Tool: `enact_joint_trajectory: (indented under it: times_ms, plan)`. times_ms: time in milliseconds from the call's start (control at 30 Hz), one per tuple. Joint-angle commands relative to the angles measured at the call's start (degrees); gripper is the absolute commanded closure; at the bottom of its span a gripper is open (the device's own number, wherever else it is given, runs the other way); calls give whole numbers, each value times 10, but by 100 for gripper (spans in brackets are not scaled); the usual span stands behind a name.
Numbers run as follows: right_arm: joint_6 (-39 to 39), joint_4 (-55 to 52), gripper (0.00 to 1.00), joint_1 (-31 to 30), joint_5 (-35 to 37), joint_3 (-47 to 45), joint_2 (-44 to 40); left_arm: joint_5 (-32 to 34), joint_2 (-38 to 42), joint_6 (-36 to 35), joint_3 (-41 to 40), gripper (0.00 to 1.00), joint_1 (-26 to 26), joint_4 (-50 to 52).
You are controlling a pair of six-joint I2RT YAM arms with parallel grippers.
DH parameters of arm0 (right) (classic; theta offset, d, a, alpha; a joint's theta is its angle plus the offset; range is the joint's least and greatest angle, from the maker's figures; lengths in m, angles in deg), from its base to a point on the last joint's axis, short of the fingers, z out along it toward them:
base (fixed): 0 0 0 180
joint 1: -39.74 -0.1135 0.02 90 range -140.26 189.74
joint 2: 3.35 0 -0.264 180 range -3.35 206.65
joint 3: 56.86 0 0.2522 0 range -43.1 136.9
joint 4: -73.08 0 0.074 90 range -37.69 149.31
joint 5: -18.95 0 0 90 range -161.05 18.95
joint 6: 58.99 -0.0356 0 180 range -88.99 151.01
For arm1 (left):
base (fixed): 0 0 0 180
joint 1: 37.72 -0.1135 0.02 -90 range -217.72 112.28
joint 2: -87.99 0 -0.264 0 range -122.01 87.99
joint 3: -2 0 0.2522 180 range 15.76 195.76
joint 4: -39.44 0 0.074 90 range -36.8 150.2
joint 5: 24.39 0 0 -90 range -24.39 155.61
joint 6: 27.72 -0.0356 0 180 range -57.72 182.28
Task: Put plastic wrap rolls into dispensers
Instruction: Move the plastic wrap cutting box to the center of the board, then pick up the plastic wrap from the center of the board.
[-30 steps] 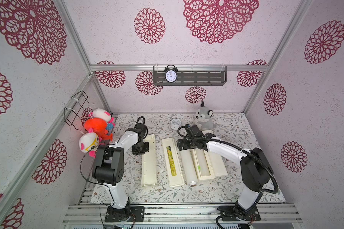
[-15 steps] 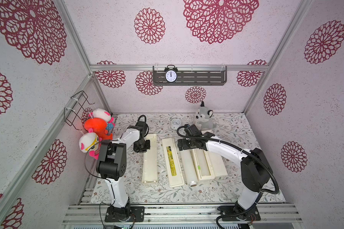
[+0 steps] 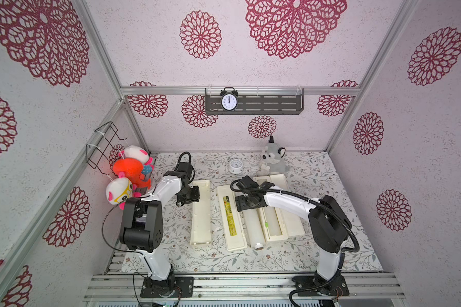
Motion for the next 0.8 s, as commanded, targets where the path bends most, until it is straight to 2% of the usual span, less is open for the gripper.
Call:
enact_joint_trajectory:
  times_ms: [0, 267, 767]
  plan:
    - [-20, -52, 15, -4, 30, 32, 14, -15, 33, 16, -23, 59, -9, -36]
    - [-32, -71, 17, -10, 3, 33, 43, -47, 77, 63, -94, 61, -16, -109]
    - [-52, -20, 28, -8, -40, -23, 53, -74, 94, 77, -104, 61, -17, -126]
